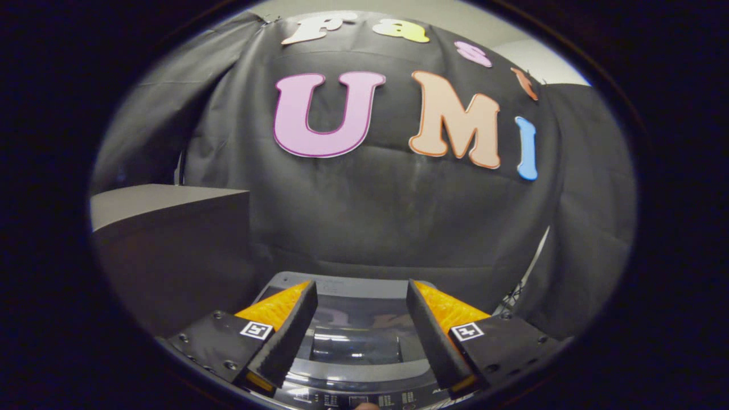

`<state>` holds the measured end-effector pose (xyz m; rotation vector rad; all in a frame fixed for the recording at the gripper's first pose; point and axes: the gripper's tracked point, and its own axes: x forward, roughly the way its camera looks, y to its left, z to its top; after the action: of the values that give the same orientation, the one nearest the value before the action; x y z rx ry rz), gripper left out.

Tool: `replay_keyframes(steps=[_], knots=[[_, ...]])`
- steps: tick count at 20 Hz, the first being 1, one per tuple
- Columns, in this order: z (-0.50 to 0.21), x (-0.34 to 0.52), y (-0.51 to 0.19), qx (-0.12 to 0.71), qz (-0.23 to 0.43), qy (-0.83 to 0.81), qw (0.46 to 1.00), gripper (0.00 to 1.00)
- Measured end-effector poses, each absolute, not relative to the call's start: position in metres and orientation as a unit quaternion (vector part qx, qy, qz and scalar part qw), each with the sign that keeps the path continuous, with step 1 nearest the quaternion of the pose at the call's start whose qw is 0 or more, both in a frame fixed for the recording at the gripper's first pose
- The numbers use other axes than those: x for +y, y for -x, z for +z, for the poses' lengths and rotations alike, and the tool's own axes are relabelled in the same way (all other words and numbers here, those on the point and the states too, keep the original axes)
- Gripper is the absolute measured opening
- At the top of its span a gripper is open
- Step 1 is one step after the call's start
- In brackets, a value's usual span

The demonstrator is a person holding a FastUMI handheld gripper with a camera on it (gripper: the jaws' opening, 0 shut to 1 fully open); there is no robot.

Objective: Put the clothes into the washing machine and then close the washing machine lid.

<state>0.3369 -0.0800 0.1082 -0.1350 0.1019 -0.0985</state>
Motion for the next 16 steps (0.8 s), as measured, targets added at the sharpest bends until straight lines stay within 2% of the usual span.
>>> replay_keyframes(steps=[11,13,16], knots=[[0.074,-0.079,-0.209,-0.004,-0.077,0.068,0.995,0.98],[0.056,-0.072,-0.196,0.005,-0.067,0.065,0.996,0.98],[0.029,-0.091,-0.189,0.036,-0.089,0.075,0.993,0.98]])
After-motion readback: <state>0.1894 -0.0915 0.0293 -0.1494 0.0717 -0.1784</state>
